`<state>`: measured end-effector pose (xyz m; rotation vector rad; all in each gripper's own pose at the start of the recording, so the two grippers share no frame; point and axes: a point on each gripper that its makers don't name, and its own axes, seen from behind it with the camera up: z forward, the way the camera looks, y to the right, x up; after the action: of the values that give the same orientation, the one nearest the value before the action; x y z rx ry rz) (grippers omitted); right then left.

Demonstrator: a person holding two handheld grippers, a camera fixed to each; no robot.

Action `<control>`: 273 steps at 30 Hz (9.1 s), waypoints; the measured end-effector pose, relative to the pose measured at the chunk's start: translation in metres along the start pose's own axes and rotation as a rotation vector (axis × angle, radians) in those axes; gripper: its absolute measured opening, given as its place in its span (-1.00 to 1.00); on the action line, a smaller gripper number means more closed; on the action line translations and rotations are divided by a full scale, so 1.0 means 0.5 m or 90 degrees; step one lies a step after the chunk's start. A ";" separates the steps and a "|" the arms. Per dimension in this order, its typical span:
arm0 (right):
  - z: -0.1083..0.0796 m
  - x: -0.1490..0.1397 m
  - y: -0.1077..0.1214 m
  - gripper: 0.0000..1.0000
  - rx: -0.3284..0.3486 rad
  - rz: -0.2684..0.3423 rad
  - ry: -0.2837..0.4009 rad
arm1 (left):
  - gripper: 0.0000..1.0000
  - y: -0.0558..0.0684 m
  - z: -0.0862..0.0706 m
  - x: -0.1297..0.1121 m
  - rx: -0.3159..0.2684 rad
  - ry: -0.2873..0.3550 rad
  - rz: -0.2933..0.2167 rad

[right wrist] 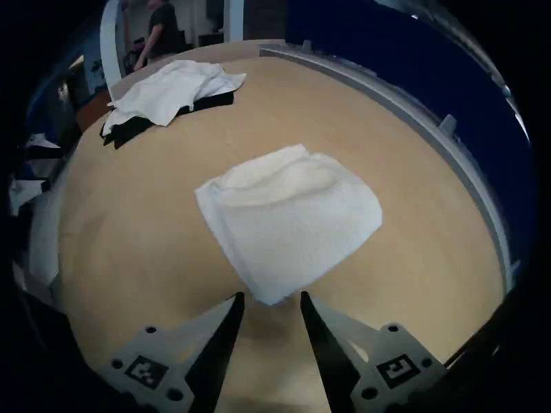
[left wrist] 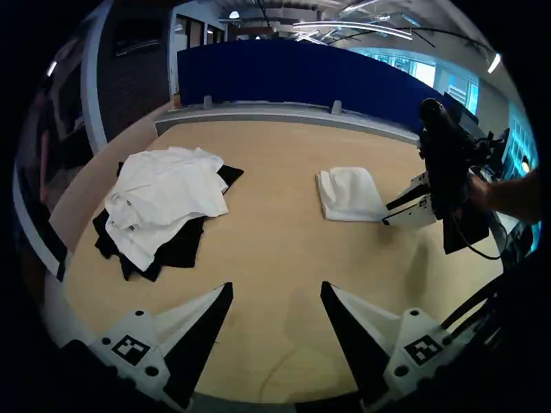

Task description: Fold towel

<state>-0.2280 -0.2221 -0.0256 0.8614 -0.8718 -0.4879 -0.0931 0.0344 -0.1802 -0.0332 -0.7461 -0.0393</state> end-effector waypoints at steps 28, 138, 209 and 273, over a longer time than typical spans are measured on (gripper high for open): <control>-0.025 0.072 0.030 -0.93 -0.017 -0.019 0.053 | 0.89 0.017 0.010 0.010 -0.005 0.000 0.006; -0.629 -0.274 0.559 -0.93 -0.314 0.127 0.082 | 0.89 0.101 0.031 0.131 -0.028 0.026 0.092; -0.549 -0.732 0.445 0.39 -0.373 0.415 -0.048 | 0.89 0.130 0.028 0.134 -0.026 0.023 0.122; -0.495 -0.486 0.433 1.00 -0.386 0.393 0.152 | 0.89 0.099 0.026 0.148 -0.021 0.039 0.107</control>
<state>-0.1556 0.1798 -0.0475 0.0692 -0.6659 -0.0831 -0.0452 0.0827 -0.1211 -0.1249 -0.6789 0.1072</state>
